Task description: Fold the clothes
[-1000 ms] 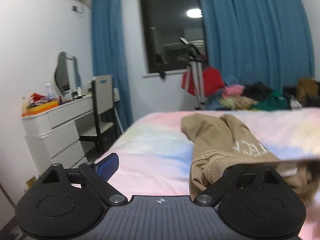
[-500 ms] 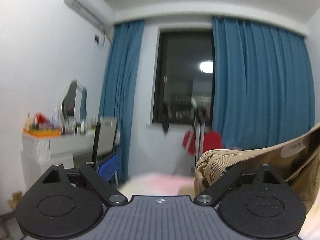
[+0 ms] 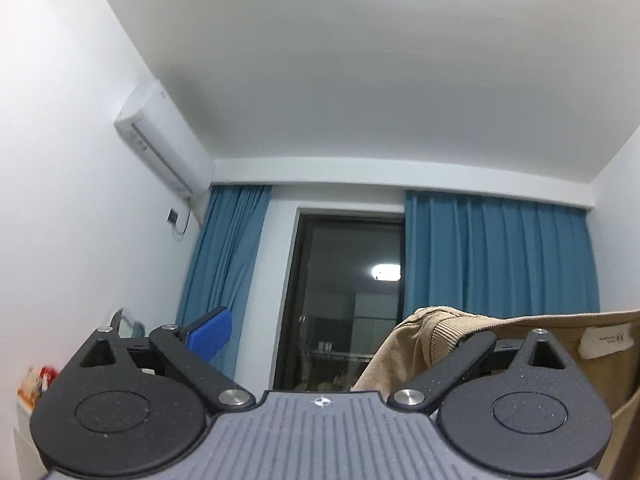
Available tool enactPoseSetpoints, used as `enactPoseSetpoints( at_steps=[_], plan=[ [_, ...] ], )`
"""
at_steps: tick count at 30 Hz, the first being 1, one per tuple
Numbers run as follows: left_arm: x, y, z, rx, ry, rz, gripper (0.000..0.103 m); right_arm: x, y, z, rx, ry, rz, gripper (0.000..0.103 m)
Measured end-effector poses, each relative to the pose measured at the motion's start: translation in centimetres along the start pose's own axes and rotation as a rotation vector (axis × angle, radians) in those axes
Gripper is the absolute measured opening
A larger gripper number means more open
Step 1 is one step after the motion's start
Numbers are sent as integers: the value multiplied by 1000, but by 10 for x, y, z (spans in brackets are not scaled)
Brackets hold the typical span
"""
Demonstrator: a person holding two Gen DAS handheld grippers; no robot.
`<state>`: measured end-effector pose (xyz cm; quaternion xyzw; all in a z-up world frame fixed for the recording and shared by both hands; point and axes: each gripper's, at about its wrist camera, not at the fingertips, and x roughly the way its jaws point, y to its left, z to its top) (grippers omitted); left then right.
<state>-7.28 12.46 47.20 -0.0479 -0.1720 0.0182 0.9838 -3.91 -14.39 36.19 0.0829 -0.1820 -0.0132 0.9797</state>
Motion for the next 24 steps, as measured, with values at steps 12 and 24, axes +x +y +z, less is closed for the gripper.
enactPoseSetpoints(
  at_steps=[12,24],
  plan=[
    [121,-31,-95,70,226,-28,102,75,-46,-54,-23,268,-48,53],
    [305,-52,-396,147,478,-9,103,259,-120,-288,-51,534,-155,54]
  ],
)
